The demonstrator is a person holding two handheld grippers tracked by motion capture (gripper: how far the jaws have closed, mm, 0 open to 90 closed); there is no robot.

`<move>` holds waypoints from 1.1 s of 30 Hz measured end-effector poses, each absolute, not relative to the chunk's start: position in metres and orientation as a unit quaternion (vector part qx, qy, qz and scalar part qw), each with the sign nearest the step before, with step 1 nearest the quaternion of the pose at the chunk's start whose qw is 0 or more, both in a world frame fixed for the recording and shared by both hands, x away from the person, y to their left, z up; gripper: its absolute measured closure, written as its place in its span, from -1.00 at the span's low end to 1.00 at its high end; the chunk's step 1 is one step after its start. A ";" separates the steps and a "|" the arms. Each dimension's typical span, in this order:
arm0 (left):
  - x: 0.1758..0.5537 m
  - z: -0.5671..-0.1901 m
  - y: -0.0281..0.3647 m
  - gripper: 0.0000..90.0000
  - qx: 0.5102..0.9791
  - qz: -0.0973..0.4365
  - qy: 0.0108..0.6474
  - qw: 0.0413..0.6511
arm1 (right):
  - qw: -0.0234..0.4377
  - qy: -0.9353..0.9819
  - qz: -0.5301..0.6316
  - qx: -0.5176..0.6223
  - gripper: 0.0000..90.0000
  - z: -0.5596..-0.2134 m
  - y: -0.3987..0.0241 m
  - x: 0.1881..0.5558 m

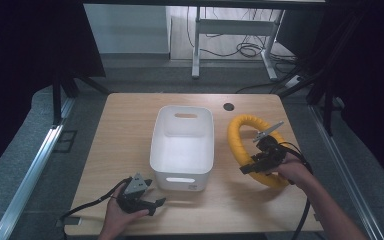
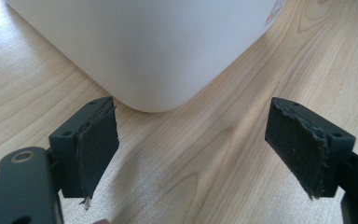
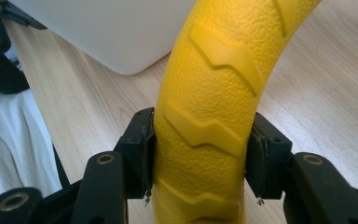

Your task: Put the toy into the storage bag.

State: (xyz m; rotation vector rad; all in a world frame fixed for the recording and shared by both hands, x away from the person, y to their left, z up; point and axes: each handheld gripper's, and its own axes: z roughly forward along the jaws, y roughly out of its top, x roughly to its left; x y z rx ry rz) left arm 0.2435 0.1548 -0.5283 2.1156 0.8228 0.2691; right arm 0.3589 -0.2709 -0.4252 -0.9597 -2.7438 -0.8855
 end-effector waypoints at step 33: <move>0.244 -0.527 0.156 -0.61 0.842 0.109 0.327 0.414 | 0.025 -0.859 -0.391 -0.330 0.12 -0.393 -0.306 0.361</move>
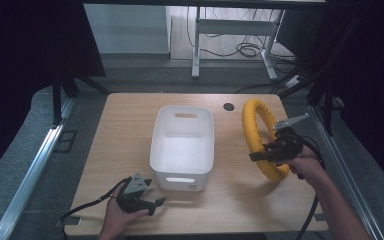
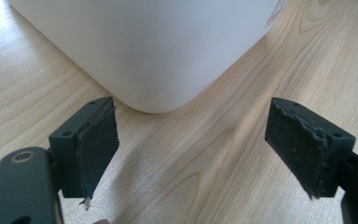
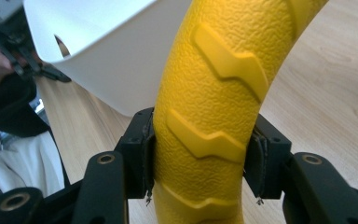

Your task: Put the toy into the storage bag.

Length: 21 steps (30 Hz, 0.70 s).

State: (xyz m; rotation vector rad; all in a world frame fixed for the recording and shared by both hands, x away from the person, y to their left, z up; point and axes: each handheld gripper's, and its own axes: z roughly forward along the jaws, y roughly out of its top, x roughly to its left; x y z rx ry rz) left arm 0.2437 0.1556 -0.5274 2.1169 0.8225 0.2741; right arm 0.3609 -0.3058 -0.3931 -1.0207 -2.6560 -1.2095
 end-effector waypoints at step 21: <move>0.244 -0.528 0.156 -0.61 0.844 0.110 0.325 0.412 | -0.015 -0.816 -0.480 -0.321 0.12 -0.355 -0.310 0.348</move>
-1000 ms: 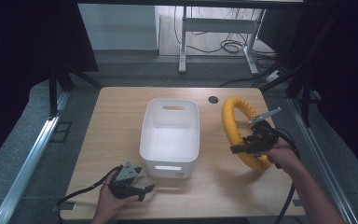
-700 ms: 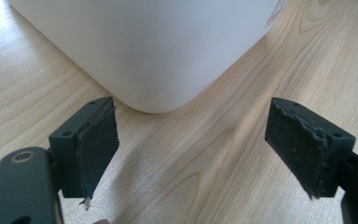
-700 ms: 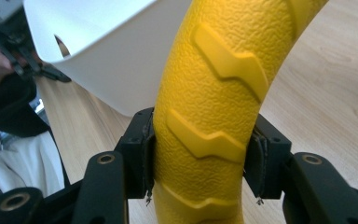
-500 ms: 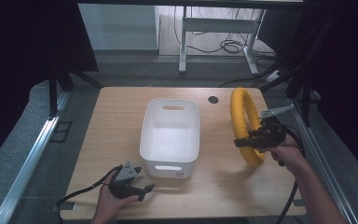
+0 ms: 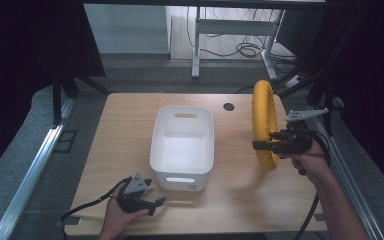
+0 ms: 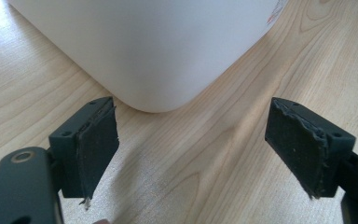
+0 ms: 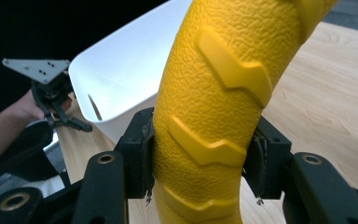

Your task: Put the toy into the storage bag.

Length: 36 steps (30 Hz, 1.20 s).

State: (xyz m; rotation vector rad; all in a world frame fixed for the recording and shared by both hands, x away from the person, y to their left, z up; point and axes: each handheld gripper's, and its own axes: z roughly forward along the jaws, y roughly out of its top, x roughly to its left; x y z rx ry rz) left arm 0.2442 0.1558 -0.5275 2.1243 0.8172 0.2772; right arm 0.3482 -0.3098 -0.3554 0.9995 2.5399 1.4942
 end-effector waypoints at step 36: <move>0.244 -0.529 0.155 -0.61 0.844 0.106 0.325 0.412 | 0.151 0.691 0.595 0.381 0.10 -0.369 -0.247 0.332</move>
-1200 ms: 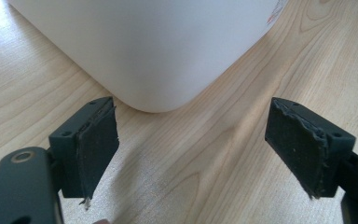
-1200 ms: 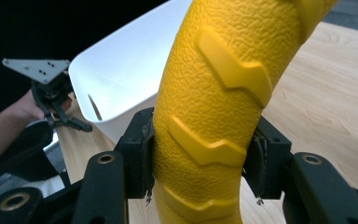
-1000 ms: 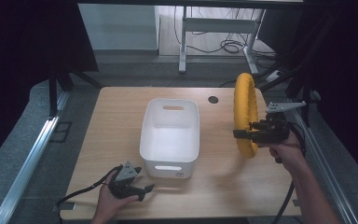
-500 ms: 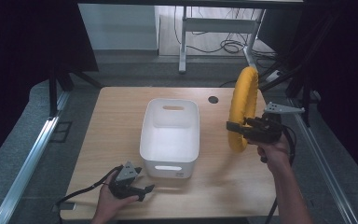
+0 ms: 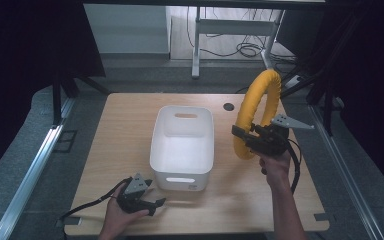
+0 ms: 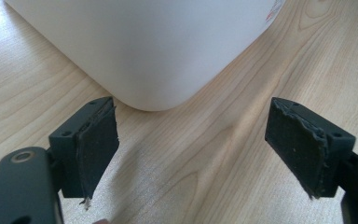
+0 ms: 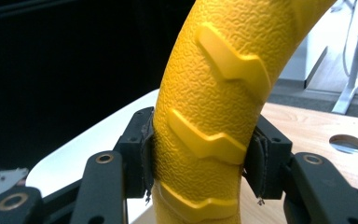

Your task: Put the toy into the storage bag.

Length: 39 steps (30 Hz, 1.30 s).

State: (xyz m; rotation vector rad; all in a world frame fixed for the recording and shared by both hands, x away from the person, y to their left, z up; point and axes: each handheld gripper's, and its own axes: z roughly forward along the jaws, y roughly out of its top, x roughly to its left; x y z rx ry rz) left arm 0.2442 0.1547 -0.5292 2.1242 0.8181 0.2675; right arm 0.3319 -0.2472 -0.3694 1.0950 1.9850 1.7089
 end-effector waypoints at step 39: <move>0.245 -0.531 0.153 -0.61 0.847 0.100 0.325 0.408 | 0.248 0.600 0.642 0.407 0.09 -0.379 -0.212 0.312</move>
